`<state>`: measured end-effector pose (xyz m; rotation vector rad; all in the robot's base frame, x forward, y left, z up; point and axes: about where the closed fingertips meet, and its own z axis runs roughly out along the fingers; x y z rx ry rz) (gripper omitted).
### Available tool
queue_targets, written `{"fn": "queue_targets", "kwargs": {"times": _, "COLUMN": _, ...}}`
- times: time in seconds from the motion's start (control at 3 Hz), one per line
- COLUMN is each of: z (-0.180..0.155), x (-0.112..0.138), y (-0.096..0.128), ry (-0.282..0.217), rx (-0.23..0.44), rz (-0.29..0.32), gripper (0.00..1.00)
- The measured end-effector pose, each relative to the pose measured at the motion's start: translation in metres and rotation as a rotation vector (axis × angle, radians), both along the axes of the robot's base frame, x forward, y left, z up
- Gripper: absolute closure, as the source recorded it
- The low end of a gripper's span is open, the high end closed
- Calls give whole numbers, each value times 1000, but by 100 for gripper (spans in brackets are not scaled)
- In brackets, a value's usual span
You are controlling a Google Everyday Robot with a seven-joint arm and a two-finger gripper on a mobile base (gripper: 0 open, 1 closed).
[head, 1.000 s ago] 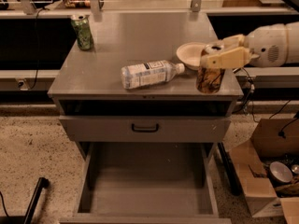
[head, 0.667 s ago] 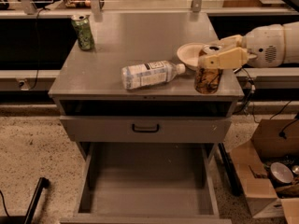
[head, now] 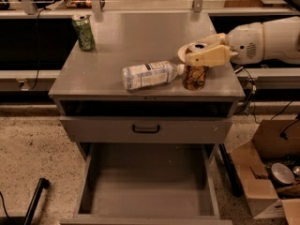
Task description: Pick orange can from middle drawer and place on counter
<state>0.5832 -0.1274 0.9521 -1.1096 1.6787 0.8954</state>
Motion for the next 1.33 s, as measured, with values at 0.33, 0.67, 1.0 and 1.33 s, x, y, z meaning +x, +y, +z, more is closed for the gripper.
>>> {"fn": "queue_targets", "kwargs": {"times": 0.33, "z": -3, "x": 13, "y": 4, "ry": -23, "rx": -41, "rz": -29, "gripper": 100}}
{"fn": "queue_targets", "kwargs": {"times": 0.67, "z": -13, "x": 24, "y": -1, "ry": -30, "rx": -49, "rz": -65, "gripper": 82}}
{"fn": "queue_targets", "kwargs": {"times": 1.0, "z": -25, "x": 31, "y": -8, "ry": -35, "rx": -27, "rz": -86, "gripper": 58}}
{"fn": "queue_targets", "kwargs": {"times": 1.33, "z": -34, "x": 38, "y": -14, "ry": -42, "rx": -11, "rz": -98, "gripper": 35}}
